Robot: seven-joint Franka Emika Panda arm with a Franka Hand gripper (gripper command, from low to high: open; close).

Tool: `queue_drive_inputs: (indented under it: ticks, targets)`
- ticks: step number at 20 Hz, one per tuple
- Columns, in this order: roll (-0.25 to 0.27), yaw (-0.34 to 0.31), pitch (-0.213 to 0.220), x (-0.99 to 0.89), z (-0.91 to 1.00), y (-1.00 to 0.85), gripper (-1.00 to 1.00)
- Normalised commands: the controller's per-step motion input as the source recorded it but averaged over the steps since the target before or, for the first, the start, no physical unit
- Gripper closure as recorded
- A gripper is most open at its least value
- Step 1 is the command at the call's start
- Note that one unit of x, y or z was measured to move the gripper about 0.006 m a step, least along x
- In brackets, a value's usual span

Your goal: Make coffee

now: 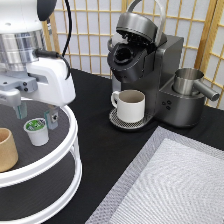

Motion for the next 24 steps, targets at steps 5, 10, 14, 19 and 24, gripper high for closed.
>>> queue_drive_inputs:
  ticks: [5, 10, 14, 19, 24]
  targets:
    - [0.045, 0.021, -0.015, -0.25, -0.21, -0.06, -1.00]
    - [0.031, 0.000, -0.013, -0.28, -0.02, -0.01, -1.00]
    - [0.038, 0.000, -0.019, -0.17, 0.01, -0.05, 1.00]
    - [0.052, 0.000, -0.007, -0.02, 0.08, -0.07, 1.00]
    - [0.073, 0.000, 0.000, 0.00, 0.07, -0.13, 1.00]
